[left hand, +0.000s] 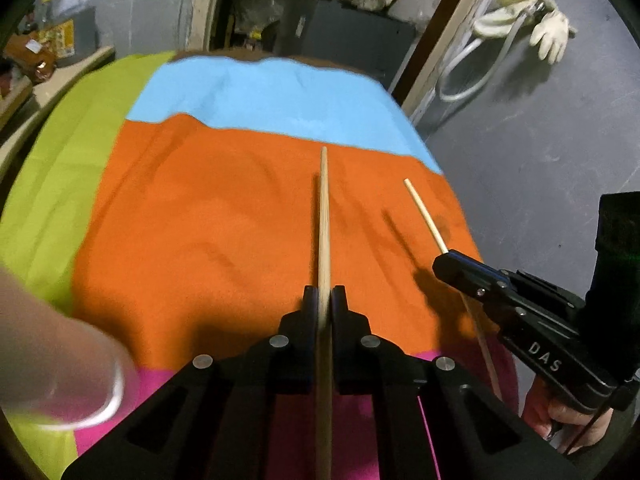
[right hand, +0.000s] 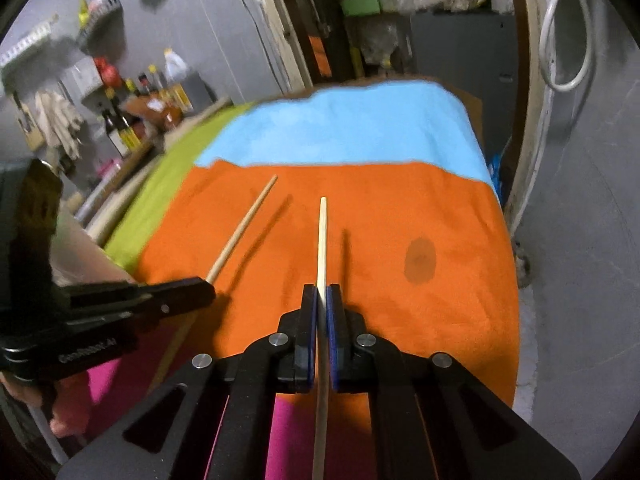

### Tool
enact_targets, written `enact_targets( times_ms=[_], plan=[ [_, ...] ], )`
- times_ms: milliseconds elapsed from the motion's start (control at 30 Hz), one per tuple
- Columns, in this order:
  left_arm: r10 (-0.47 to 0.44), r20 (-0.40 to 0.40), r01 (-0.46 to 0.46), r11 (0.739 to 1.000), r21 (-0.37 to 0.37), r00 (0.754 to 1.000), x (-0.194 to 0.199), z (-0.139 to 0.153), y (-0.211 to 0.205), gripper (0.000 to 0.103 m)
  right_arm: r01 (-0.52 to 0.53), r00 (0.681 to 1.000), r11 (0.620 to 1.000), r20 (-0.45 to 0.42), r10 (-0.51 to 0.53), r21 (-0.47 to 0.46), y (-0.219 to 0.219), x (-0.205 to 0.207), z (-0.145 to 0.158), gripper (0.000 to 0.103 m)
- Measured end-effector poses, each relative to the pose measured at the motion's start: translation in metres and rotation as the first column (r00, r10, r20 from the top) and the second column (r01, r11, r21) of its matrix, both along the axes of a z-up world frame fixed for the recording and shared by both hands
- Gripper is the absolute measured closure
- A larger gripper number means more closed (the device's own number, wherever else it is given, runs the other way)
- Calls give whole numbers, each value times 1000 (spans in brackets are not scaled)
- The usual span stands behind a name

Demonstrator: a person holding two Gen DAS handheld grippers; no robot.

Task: Organize utensils
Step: 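Close the right tool on one chopstick while the left tool grasps the other chopstick, then lift both chopsticks and carry them above the white caddy with both tools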

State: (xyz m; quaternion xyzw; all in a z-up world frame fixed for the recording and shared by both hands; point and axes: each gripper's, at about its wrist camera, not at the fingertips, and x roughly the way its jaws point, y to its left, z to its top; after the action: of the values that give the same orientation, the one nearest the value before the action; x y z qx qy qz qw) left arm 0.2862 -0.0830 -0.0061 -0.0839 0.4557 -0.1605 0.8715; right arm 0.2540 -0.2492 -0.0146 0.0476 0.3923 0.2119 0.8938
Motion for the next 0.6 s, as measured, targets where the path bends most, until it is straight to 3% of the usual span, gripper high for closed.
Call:
enact_targets(
  times_ms=[133, 300, 400, 600],
  plan=[
    [21, 133, -19, 1000, -14, 991, -26, 19, 7, 99, 11, 991, 1000, 133, -14, 21, 10, -26, 23, 100],
    [74, 310, -67, 997, -34, 948, -54, 47, 16, 99, 21, 960, 998, 276, -36, 57, 23, -52, 48, 100],
    [105, 403, -89, 994, -59, 909, -70, 64, 26, 99, 7, 930, 995, 364, -45, 103, 31, -64, 65, 100],
    [159, 564, -117, 987, -109, 810, -99, 98, 47, 99, -51, 849, 981, 526, -56, 186, 56, -84, 96, 100]
  ],
)
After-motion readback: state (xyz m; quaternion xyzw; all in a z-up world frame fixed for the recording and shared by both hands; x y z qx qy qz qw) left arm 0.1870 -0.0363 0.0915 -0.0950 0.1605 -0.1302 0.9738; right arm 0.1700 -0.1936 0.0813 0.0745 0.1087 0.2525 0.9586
